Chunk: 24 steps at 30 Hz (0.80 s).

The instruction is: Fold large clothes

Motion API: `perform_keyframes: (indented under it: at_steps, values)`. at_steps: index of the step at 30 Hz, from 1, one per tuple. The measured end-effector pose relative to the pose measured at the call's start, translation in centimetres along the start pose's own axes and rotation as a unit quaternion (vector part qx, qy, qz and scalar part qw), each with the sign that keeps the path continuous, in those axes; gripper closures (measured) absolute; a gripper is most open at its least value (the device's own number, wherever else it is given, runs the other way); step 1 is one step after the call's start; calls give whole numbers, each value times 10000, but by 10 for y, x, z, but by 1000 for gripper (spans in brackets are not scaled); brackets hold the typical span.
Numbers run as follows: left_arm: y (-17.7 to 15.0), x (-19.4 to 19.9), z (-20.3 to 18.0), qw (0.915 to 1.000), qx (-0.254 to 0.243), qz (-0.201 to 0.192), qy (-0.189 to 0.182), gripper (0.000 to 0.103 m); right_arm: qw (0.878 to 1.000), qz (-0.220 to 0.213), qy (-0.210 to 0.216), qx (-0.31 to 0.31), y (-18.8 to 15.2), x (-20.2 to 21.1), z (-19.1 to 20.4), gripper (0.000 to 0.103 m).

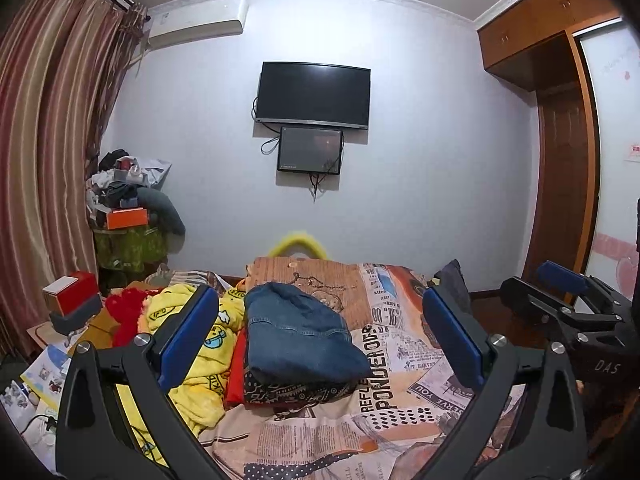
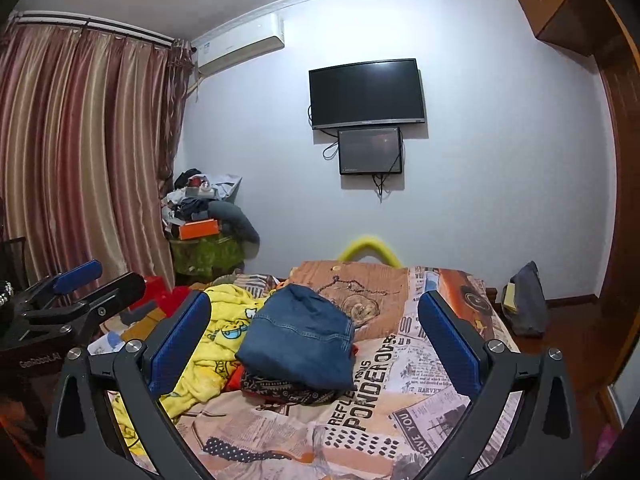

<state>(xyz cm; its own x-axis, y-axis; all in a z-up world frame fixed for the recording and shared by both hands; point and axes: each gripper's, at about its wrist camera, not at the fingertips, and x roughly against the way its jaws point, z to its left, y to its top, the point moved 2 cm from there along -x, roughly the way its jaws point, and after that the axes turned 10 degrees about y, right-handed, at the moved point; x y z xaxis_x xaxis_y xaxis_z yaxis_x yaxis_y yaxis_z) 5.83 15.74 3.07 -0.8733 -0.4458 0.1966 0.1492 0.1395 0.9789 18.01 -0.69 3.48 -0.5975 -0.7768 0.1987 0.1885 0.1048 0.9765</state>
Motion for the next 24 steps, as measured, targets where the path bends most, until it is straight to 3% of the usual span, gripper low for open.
perform_keyframes:
  at_steps: [24]
  values:
    - [-7, -8, 0, 9998, 29, 151, -139, 1, 10000, -1, -34, -66, 3, 1, -2, 0]
